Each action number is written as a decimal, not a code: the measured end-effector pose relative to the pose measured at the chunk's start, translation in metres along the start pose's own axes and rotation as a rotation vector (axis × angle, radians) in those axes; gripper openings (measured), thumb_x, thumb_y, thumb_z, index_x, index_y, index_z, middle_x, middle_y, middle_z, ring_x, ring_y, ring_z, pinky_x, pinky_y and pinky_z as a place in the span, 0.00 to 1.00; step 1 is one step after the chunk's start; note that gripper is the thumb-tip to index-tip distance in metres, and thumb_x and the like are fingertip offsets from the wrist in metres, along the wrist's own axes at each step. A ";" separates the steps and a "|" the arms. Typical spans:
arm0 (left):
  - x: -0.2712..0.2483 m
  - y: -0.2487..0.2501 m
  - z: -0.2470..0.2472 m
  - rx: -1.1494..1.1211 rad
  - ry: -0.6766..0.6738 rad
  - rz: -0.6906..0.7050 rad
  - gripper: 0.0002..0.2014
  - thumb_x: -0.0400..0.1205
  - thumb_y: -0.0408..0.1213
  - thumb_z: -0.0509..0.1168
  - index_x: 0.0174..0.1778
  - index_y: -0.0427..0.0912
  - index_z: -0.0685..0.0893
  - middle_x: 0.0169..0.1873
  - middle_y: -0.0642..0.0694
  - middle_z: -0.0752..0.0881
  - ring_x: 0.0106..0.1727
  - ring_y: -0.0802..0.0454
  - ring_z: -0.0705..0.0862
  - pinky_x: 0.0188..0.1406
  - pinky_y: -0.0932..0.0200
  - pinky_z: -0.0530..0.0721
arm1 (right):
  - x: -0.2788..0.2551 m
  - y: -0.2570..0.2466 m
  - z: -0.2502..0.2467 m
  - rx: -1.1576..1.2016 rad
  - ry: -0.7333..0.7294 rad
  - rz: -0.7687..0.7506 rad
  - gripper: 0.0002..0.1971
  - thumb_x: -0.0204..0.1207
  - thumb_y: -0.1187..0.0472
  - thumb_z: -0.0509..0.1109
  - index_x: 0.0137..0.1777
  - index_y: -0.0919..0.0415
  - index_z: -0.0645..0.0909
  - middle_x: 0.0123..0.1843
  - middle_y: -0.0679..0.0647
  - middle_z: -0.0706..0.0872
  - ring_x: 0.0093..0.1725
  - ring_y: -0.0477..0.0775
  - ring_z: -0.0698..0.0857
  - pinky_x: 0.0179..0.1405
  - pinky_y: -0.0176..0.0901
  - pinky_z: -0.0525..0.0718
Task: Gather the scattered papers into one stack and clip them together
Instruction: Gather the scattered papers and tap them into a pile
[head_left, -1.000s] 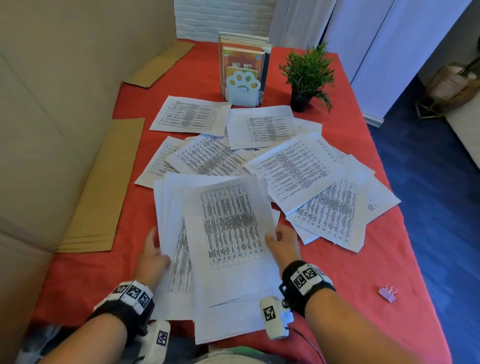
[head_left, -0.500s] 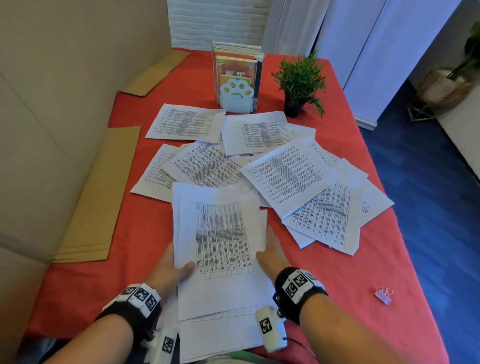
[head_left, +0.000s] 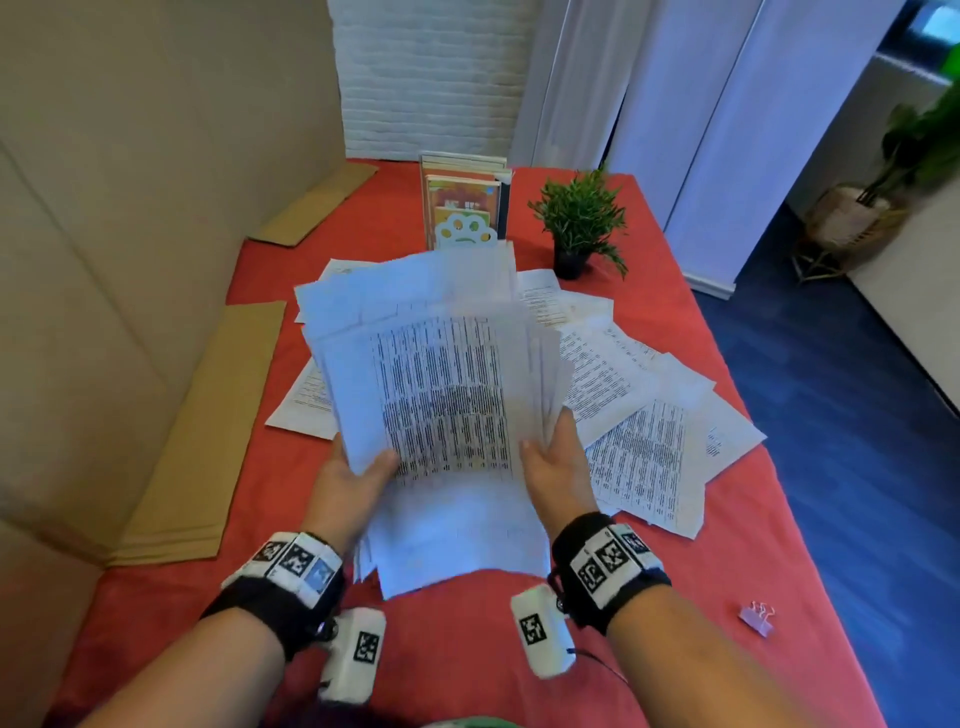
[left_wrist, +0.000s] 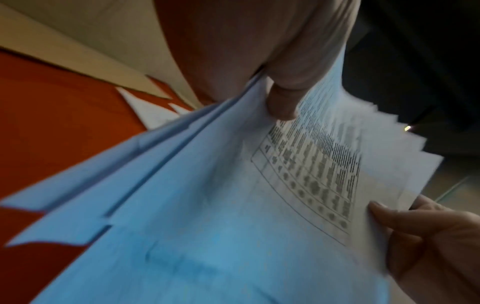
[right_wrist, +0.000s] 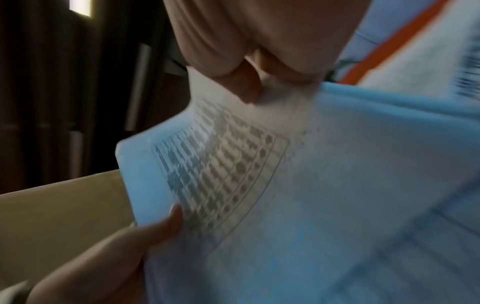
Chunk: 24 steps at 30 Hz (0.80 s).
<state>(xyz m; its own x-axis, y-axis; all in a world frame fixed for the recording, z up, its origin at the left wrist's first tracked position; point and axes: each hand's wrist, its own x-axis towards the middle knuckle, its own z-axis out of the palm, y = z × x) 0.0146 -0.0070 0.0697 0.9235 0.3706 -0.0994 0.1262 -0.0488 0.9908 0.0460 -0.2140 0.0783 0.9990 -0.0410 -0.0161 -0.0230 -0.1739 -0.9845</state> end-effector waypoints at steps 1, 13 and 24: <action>0.002 0.009 0.005 -0.033 0.028 0.051 0.13 0.77 0.25 0.67 0.57 0.37 0.81 0.45 0.48 0.88 0.46 0.57 0.88 0.38 0.71 0.80 | 0.002 -0.008 0.000 0.035 0.039 -0.052 0.19 0.78 0.72 0.60 0.65 0.53 0.70 0.59 0.55 0.83 0.56 0.53 0.82 0.58 0.37 0.80; -0.018 0.008 0.009 -0.171 -0.161 0.190 0.25 0.64 0.13 0.73 0.46 0.48 0.90 0.42 0.53 0.93 0.44 0.58 0.90 0.47 0.60 0.88 | -0.018 0.013 -0.022 0.420 0.098 0.094 0.31 0.50 0.79 0.66 0.57 0.61 0.80 0.40 0.52 0.89 0.41 0.54 0.86 0.45 0.52 0.86; -0.009 0.028 0.026 -0.359 0.057 0.184 0.34 0.65 0.05 0.63 0.63 0.39 0.71 0.45 0.45 0.85 0.37 0.60 0.88 0.36 0.65 0.86 | -0.022 -0.004 -0.026 0.392 0.059 0.007 0.31 0.51 0.74 0.71 0.58 0.53 0.80 0.55 0.66 0.85 0.58 0.67 0.84 0.63 0.67 0.80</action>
<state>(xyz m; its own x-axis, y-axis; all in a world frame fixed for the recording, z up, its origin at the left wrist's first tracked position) 0.0188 -0.0359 0.0958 0.8962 0.4368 0.0780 -0.1830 0.2039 0.9617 0.0233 -0.2383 0.0868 0.9948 -0.0991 -0.0242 -0.0024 0.2147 -0.9767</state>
